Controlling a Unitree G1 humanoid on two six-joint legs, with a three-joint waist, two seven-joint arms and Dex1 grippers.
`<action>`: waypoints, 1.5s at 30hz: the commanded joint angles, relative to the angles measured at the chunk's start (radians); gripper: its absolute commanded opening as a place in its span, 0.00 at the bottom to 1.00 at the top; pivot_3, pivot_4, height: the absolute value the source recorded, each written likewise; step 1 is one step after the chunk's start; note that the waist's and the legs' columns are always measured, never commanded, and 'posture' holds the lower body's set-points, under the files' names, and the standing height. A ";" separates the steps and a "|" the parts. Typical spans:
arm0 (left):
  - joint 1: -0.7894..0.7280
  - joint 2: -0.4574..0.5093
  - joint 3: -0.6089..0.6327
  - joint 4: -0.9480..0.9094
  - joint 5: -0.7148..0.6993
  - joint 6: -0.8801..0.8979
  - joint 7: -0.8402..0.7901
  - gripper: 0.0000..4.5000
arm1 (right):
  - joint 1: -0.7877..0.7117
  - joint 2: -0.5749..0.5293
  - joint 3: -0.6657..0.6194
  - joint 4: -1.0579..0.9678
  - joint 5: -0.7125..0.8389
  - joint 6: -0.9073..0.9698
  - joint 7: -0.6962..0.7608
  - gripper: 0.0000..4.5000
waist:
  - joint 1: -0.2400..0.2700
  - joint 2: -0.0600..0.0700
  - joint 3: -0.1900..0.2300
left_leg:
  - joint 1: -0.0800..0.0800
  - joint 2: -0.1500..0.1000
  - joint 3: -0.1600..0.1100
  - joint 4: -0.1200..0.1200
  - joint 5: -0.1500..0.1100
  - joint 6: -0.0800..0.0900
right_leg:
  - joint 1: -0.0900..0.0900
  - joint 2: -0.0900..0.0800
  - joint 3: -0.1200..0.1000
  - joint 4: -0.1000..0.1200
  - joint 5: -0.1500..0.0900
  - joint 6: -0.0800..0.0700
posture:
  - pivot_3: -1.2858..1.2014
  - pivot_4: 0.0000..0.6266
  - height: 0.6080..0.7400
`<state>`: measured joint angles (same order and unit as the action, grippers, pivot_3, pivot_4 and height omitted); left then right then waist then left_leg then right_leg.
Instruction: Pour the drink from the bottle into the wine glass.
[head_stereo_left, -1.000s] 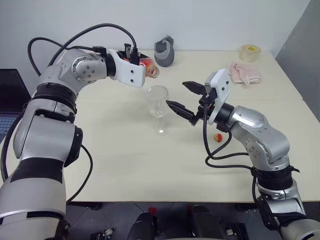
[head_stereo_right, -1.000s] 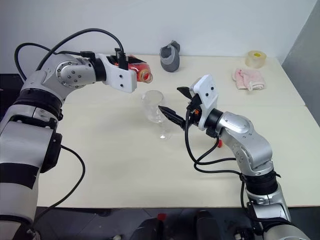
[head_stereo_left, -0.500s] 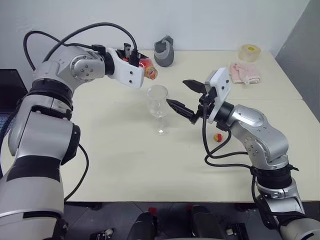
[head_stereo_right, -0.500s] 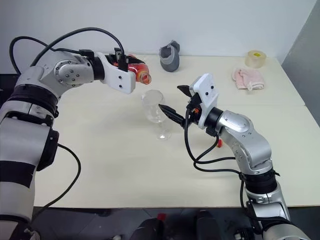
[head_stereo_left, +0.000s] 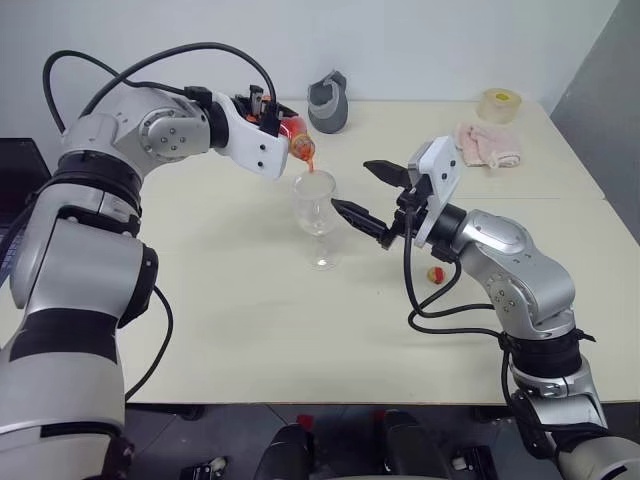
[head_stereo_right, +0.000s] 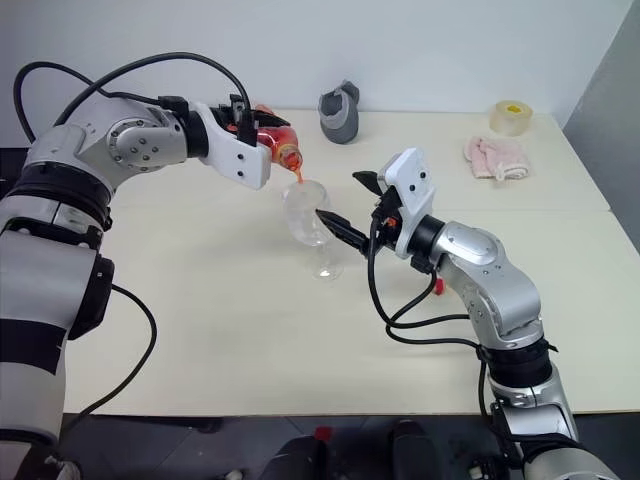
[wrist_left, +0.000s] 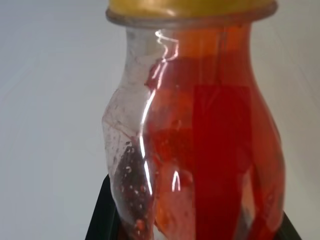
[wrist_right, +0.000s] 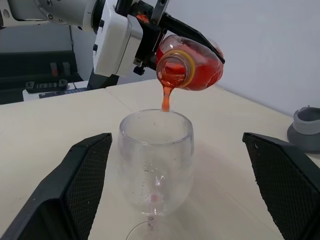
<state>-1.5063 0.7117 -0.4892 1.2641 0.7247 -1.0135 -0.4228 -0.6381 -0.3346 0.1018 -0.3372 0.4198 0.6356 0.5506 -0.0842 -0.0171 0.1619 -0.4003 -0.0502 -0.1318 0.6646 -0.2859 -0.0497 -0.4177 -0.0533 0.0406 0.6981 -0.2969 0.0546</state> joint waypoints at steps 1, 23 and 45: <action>-0.052 0.021 0.001 -0.008 0.002 -0.013 0.032 0.27 | -0.009 0.010 -0.008 -0.020 0.010 -0.019 0.005 1.00 | 0.000 0.000 0.000 | 0.000 0.000 0.000 0.000 0.000 0.000 | 0.000 0.000 0.000 0.000 0.000 0.000 | 0.52 0.24 1.00; -0.074 0.034 -0.040 0.000 0.050 -0.017 0.088 0.27 | -0.012 0.014 -0.009 -0.019 0.007 -0.022 0.012 1.00 | 0.000 0.000 0.000 | -0.001 -0.002 0.000 0.000 0.000 0.000 | -0.002 -0.001 0.001 0.001 0.000 0.000 | 0.52 0.24 1.00; -0.086 0.025 -0.049 0.018 0.062 -0.010 0.113 0.27 | -0.008 0.016 -0.003 -0.015 -0.006 -0.022 0.009 1.00 | -0.001 0.000 0.000 | -0.001 -0.002 0.000 0.000 0.000 0.000 | -0.002 -0.001 0.001 0.001 0.000 0.000 | 0.52 0.24 1.00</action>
<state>-1.5454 0.7213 -0.5524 1.2894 0.8022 -1.0304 -0.3211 -0.6381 -0.3245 0.1019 -0.3371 0.4146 0.6345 0.5611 -0.0848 -0.0172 0.1619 -0.4011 -0.0520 -0.1320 0.6647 -0.2857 -0.0493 -0.4194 -0.0542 0.0413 0.6995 -0.2969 0.0547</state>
